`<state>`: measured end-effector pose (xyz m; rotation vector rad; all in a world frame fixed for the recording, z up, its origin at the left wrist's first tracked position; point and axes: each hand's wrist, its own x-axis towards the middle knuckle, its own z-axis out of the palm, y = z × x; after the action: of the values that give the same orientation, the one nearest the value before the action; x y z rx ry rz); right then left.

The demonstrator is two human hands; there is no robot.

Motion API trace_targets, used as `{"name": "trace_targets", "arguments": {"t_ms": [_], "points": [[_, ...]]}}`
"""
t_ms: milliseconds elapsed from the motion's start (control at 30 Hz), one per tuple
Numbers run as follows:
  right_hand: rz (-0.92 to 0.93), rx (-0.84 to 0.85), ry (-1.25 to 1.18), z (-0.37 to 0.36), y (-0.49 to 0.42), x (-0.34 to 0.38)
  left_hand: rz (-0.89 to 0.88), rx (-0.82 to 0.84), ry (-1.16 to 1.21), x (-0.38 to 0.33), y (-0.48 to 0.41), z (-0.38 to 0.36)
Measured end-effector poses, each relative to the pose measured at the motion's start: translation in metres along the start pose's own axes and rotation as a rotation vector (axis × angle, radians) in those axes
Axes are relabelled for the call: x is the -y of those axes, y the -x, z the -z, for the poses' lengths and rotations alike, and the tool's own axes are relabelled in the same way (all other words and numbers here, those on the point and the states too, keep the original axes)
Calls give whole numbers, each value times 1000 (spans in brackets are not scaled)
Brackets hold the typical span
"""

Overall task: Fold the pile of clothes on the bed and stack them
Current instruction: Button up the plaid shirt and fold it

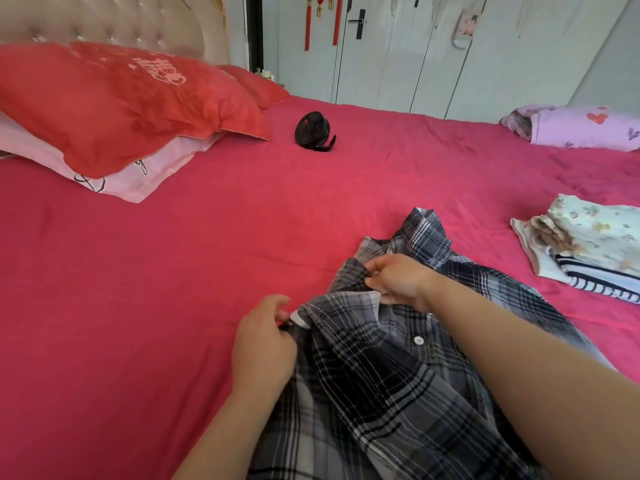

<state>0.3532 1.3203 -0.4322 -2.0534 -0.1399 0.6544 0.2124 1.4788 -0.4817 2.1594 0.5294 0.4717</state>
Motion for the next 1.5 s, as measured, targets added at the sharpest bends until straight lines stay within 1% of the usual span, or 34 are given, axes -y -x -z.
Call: {"name": "trace_targets", "arguments": {"t_ms": [67, 133, 167, 200, 267, 367, 467, 567, 633, 667, 700, 767, 800, 867, 900, 967, 1000, 1033, 1100, 1133, 1167, 1200, 1267, 1333, 1367, 1400, 1467, 1500], "points": [[-13, -100, 79, 2, -3, -5, -76, 131, -86, 0, 0, -3], [9, -309, 176, 10, -12, -8, -155, 166, -174, -3, -1, -5], [-2, -383, 178, 14, -15, -8, -199, 164, -220, -4, -1, -6], [-34, -406, 154, 15, -17, -8, -250, 157, -263, -6, -1, -8], [-106, -360, 130, 13, -24, -7, -337, 141, -294, -7, -1, -12], [-118, -312, 153, 7, -39, -1, -362, 133, -201, -5, -7, -14], [-95, -234, -72, -4, -52, 17, -351, 35, -146, -3, -15, -12], [-29, -188, -348, -17, -64, 41, -334, -113, -123, -5, -21, -4], [22, -178, -494, -24, -70, 57, -380, -212, -132, -5, -25, 2], [48, -148, -540, -27, -74, 64, -396, -254, -144, -4, -27, 5], [81, -91, -551, -30, -77, 68, -407, -290, -157, -3, -30, 6], [142, 45, -477, -37, -82, 71, -420, -315, -193, 1, -35, 9], [157, 93, -411, -42, -84, 70, -403, -272, -212, 4, -36, 9], [155, 114, -245, -51, -83, 61, -293, -107, -307, 12, -39, 9], [153, 84, -187, -53, -80, 54, -240, -19, -337, 18, -40, 10], [159, 20, -110, -50, -72, 37, -172, 71, -320, 25, -43, 12], [164, 12, -58, -45, -65, 29, -183, 83, -354, 25, -44, 13], [171, 22, 32, -38, -56, 20, -222, 97, -446, 23, -44, 14], [175, 43, 296, -21, -36, 4, -278, 170, -621, 15, -40, 14], [175, 31, 394, -12, -25, -5, -287, 194, -633, 10, -35, 14], [177, 4, 434, -4, -13, -12, -306, 199, -608, 3, -29, 15], [181, -33, 427, 4, 0, -18, -361, 191, -537, -5, -21, 14], [192, -124, 427, 22, 28, -29, -530, 200, -363, -25, -2, 7], [176, -211, 471, 43, 56, -43, -612, 304, -266, -40, 22, -10], [156, -262, 473, 55, 70, -51, -602, 394, -278, -41, 33, -22], [130, -318, 456, 66, 84, -61, -568, 506, -356, -39, 44, -33], [71, -437, 470, 88, 112, -81, -521, 695, -638, -26, 58, -49], [39, -486, 512, 98, 125, -93, -506, 738, -730, -21, 61, -53]]}}
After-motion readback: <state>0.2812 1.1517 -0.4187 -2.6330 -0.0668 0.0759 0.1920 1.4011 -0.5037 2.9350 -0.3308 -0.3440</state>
